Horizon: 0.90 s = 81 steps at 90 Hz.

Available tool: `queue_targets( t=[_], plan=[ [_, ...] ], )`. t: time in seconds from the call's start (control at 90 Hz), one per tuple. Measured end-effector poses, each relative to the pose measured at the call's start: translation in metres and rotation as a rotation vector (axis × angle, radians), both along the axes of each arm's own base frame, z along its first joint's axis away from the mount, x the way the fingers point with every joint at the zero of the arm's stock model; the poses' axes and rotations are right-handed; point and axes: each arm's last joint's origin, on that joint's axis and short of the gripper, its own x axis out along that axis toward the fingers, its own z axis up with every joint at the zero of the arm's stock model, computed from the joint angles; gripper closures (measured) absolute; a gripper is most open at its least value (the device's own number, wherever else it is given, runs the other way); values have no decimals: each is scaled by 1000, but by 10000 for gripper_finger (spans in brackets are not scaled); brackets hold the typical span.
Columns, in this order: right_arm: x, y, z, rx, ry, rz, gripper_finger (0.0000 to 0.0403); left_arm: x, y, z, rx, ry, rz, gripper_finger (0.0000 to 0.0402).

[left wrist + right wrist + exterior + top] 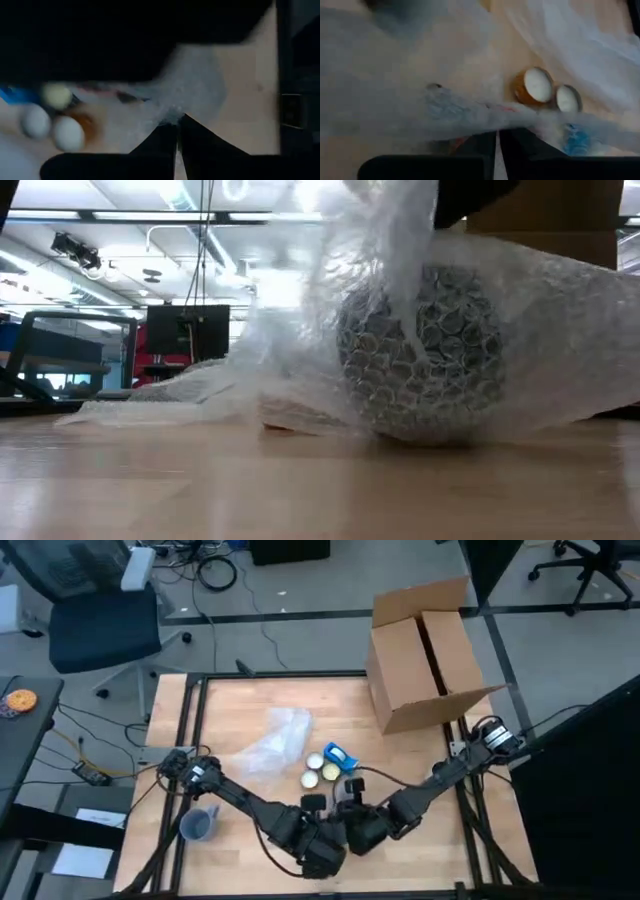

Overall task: Wrap mug
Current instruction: Wrap the black mug with the transparent bubble wrap

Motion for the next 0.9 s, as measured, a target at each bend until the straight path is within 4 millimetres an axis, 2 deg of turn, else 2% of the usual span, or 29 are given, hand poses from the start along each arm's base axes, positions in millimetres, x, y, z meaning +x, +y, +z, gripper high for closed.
queue_targets(
  t=[0.2, 0.333, 0.544, 0.7, 0.9],
  plan=[
    [3, 3, 0, -15, -81, -22, 403, 0, -1, 1, 175, 26, -257, 401],
    [4, 4, -2, 11, -135, -65, 403, -4, -2, 7, 208, 33, -340, 401],
    [1, 7, -2, -43, -197, -113, 403, -12, -2, 20, 177, 5, -339, 401],
    [-1, 6, -7, -39, -176, -139, 403, -21, -15, 28, 133, -41, -329, 401],
    [-5, 7, -10, -35, -199, -176, 403, -29, -31, 21, 109, -57, -282, 401]
  ],
)
